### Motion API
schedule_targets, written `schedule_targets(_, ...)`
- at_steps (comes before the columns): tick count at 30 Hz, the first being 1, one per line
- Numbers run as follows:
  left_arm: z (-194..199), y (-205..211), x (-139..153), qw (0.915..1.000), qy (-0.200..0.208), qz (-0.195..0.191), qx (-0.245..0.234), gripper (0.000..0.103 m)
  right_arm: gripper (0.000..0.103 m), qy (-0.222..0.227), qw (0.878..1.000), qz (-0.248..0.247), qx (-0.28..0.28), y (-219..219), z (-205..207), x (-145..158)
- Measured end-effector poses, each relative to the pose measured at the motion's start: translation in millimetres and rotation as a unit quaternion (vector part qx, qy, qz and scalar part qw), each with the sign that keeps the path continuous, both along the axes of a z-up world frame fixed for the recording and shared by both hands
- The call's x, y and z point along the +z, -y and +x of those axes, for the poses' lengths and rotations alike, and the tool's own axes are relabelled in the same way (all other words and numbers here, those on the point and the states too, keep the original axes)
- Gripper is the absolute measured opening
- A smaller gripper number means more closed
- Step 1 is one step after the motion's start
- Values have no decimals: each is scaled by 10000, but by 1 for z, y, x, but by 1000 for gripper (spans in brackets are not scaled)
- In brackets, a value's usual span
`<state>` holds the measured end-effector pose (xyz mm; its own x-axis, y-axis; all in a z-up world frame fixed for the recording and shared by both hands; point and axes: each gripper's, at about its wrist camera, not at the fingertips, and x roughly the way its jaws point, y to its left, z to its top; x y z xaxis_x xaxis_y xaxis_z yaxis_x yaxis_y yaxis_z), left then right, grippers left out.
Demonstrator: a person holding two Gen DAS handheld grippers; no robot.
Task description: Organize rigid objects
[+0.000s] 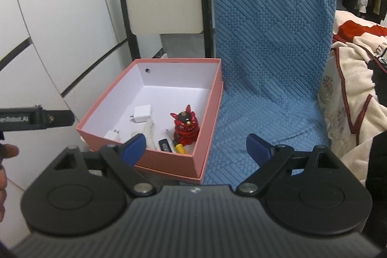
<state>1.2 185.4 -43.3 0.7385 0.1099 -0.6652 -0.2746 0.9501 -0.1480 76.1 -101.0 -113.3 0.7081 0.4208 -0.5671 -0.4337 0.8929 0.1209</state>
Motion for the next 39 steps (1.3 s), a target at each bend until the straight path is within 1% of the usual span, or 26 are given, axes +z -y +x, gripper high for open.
schedule_targets(5, 1, 2, 0, 10000, -32, 46, -16, 102, 91, -25, 10000, -31, 29, -1, -2, -1)
schedule_targets(9, -1, 3, 2, 10000, 25, 72, -55, 102, 92, -30, 10000, -11, -5, 0, -3, 0)
schedule_targets(17, -3, 6, 3, 9999, 39, 88, -117, 103, 92, 95, 10000, -1, -29, 3, -8, 5)
schedule_targets(25, -8, 4, 5, 9999, 110, -14, -124, 103, 92, 142, 9999, -31, -71, 4, -12, 6)
schedule_targets(39, -12, 2, 3, 9998, 125, -50, -126, 103, 92, 178, 9998, -18, -67, 2, -15, 6)
